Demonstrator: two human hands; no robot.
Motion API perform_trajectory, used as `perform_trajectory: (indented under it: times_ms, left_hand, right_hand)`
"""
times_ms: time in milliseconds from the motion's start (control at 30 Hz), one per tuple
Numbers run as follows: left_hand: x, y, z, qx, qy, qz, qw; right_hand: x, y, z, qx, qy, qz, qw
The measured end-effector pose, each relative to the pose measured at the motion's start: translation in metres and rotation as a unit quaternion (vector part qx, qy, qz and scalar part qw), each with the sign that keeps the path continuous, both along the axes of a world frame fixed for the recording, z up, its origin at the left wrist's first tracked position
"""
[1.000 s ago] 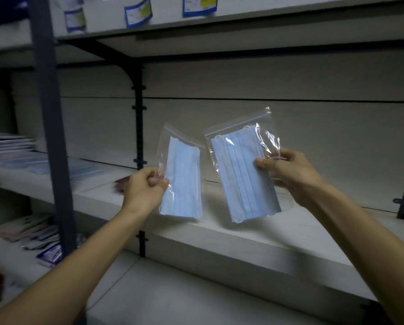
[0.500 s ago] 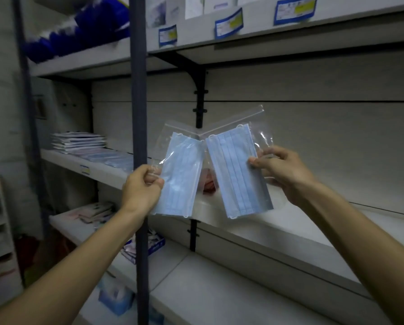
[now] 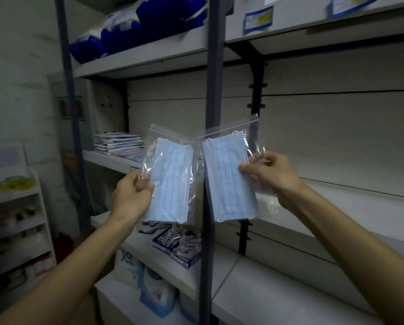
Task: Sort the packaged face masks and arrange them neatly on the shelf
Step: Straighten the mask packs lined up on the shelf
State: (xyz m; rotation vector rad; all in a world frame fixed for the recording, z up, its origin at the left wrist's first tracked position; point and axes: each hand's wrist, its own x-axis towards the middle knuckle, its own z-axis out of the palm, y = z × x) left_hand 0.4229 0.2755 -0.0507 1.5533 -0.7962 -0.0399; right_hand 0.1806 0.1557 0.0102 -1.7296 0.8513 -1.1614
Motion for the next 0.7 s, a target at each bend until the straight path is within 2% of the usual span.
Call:
perform_trajectory:
  times_ms: [433, 700]
  left_hand:
    - [0.144, -0.009, -0.017, 0.018, 0.007, 0.03, 0.999]
    - [0.235, -0.065, 0.009, 0.018, -0.005, 0.024, 1.0]
  right_hand:
    - [0.162, -0.027, -0.019, -0.061, 0.04, -0.016, 0.997]
    - [0.257, -0.089, -0.006, -0.037, -0.013, -0.021, 0.999]
